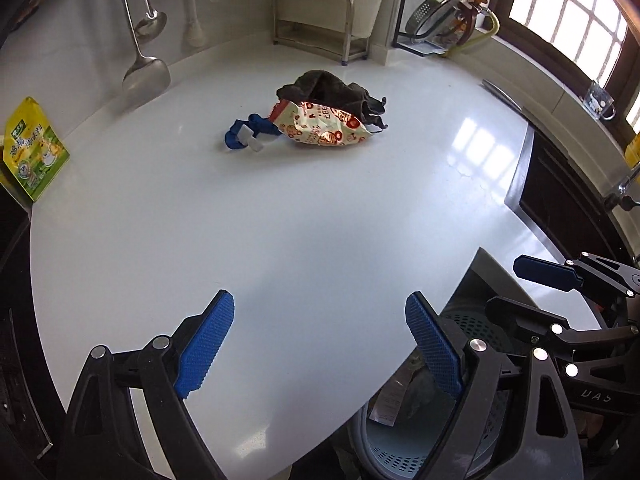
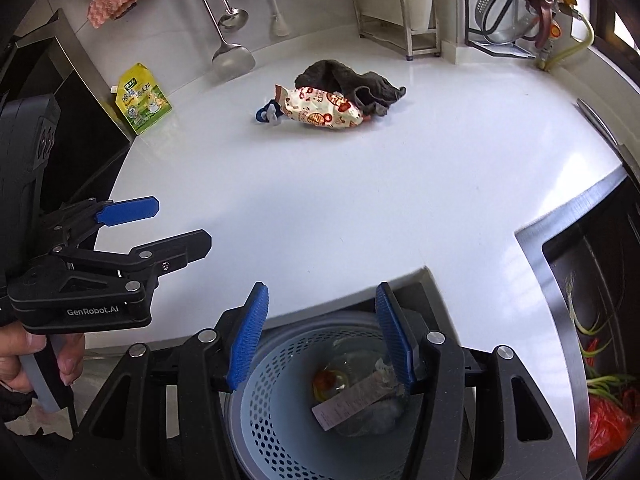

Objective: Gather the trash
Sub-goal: 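Grasp the red-and-white snack wrapper with the right tool and lift it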

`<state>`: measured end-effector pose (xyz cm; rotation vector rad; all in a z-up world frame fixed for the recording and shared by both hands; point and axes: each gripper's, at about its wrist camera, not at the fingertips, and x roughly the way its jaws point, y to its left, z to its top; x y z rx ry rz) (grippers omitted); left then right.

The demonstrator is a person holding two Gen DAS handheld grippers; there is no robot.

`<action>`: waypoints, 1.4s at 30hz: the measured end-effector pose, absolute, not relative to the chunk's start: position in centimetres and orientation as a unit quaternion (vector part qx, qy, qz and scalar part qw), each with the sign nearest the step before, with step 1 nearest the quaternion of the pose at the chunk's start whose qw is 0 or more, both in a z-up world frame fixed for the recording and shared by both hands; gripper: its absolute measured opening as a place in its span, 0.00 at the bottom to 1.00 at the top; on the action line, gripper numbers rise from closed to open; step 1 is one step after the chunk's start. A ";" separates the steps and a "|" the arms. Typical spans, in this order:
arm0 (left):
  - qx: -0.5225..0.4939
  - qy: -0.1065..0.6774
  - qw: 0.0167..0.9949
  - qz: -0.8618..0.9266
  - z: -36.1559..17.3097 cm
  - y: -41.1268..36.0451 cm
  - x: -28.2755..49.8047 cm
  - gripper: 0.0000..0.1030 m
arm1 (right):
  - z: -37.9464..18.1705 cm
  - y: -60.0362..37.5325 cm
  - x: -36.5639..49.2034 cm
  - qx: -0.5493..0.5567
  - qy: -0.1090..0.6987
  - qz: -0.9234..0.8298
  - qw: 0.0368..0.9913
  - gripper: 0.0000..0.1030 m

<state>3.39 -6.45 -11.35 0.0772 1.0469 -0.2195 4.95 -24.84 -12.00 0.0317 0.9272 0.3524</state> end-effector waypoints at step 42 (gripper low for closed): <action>-0.039 0.531 0.844 -0.066 -14.8 4.9 12.7 0.85 | -11.1 -16.2 22.3 -0.055 0.440 0.261 0.857 0.51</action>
